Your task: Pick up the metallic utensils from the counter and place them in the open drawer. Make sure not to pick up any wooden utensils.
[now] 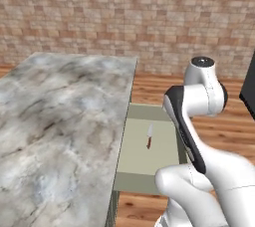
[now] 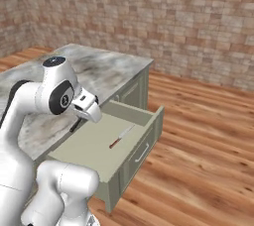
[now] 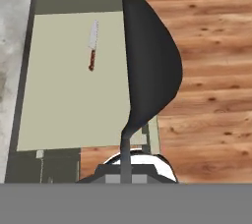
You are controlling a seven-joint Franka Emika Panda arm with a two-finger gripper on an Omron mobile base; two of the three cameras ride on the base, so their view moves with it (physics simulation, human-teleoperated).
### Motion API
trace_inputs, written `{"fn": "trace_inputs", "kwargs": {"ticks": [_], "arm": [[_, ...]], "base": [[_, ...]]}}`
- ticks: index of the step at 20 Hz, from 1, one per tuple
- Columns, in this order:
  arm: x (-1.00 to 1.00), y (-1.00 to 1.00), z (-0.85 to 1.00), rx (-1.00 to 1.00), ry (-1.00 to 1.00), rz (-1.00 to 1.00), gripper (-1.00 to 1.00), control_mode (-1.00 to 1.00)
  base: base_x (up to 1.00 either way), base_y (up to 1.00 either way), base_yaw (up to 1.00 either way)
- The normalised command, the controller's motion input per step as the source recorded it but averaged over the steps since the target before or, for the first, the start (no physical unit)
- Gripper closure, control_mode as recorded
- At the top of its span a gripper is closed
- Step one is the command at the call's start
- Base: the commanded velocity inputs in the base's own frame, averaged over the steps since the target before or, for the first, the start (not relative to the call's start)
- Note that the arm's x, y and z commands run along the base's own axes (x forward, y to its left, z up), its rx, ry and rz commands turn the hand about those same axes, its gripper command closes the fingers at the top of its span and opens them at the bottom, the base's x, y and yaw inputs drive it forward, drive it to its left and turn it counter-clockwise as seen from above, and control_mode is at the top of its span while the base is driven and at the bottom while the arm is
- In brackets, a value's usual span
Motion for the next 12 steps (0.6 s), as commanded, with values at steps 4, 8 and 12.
{"fn": "trace_inputs", "kwargs": {"ticks": [4, 8, 12], "arm": [[0.86, 0.0, -0.56, 0.0, 0.0, 0.2, 1.0, -1.0], [0.63, 0.0, -0.81, 0.0, 0.06, 0.23, 1.0, -1.0], [0.55, 0.02, -0.93, 0.0, 0.16, 0.19, 1.0, -1.0]], "base": [[0.0, 0.0, 0.0], [0.0, 0.0, 0.0], [0.0, 0.0, 0.0]]}}
